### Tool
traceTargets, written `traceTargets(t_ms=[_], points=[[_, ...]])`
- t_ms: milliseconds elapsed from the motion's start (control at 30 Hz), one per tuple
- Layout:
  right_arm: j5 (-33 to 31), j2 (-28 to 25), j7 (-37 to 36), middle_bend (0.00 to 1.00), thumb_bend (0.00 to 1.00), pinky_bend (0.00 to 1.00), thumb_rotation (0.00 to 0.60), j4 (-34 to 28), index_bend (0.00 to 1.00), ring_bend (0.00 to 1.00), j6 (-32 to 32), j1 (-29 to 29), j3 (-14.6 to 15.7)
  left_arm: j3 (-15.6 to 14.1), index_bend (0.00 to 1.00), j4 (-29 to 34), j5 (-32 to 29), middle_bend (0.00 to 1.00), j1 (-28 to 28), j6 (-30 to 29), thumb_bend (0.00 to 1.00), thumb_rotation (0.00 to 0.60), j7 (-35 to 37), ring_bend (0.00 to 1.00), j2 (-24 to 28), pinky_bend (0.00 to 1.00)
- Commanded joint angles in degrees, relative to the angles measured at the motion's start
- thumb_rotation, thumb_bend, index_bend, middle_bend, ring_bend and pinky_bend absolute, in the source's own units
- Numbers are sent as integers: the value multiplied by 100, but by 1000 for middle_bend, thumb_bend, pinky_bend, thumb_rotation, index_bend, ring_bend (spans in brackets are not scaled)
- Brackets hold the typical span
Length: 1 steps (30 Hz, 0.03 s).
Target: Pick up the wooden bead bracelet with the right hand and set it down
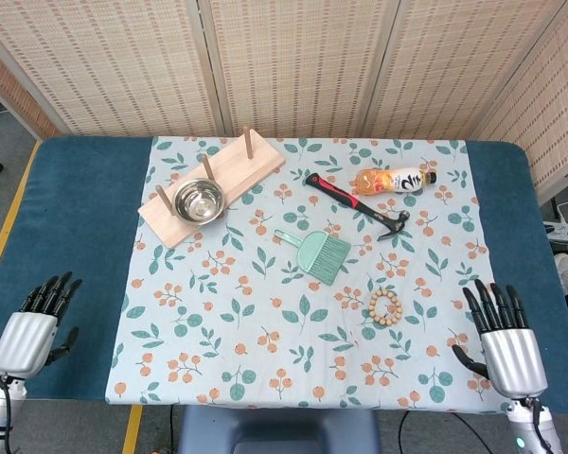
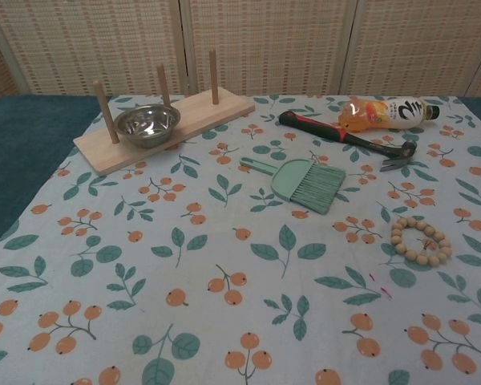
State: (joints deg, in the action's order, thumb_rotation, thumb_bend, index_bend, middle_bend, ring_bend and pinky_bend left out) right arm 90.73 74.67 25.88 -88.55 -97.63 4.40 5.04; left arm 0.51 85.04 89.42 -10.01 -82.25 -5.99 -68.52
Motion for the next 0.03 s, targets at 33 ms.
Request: traceTargets(t_ms=[33], points=[[-302, -167, 150, 0, 110, 0, 441, -263, 0, 0, 185, -101, -116, 11, 0, -8, -4, 0, 11, -30, 441, 600, -19, 0, -13, 161]])
